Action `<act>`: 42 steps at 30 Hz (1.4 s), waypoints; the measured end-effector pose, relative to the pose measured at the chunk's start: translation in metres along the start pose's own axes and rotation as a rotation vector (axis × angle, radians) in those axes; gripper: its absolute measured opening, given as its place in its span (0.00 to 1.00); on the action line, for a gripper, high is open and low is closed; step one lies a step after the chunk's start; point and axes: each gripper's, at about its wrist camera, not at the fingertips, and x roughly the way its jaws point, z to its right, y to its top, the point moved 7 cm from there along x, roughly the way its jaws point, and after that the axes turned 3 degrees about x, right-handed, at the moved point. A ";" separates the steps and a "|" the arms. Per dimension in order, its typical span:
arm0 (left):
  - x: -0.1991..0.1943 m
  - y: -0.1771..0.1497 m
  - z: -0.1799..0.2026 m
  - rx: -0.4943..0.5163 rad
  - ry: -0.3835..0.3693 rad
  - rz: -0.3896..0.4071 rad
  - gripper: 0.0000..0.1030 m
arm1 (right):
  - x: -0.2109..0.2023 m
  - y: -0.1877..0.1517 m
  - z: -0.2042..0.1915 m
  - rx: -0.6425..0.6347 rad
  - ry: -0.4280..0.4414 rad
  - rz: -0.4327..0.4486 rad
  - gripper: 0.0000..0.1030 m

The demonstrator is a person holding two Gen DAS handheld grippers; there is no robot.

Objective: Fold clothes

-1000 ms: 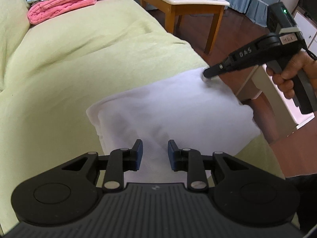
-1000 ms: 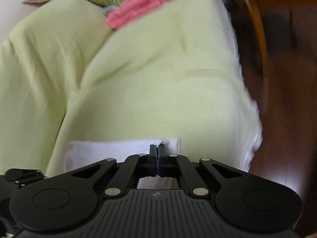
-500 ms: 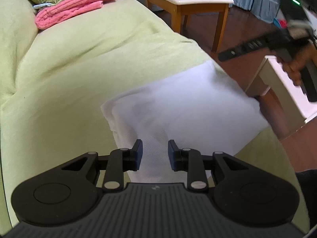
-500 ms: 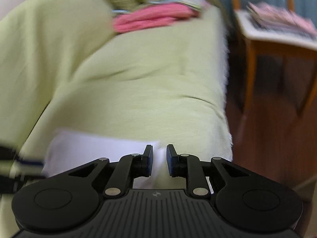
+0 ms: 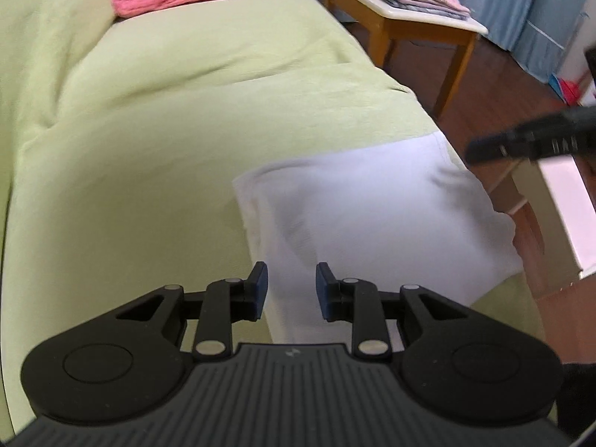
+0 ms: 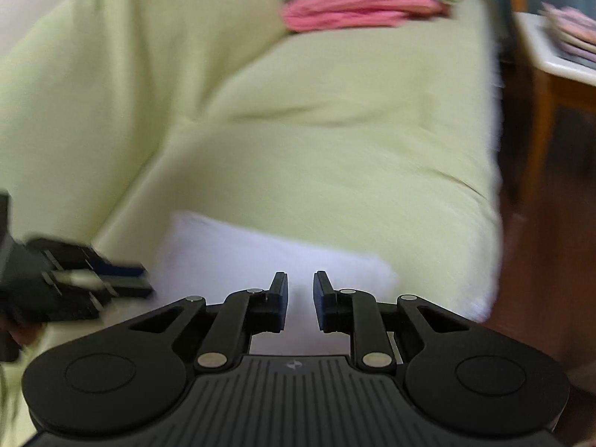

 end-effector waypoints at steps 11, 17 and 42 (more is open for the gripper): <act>-0.013 -0.035 -0.015 -0.336 0.003 0.013 0.22 | 0.109 0.091 -0.088 -0.368 0.346 -0.347 0.25; -0.007 -0.026 -0.021 -0.500 -0.063 0.072 0.23 | 0.143 0.096 -0.104 -0.445 0.387 -0.532 0.25; 0.004 -0.018 0.001 -0.247 0.163 0.134 0.00 | 0.184 0.090 -0.097 -0.130 0.394 -0.414 0.03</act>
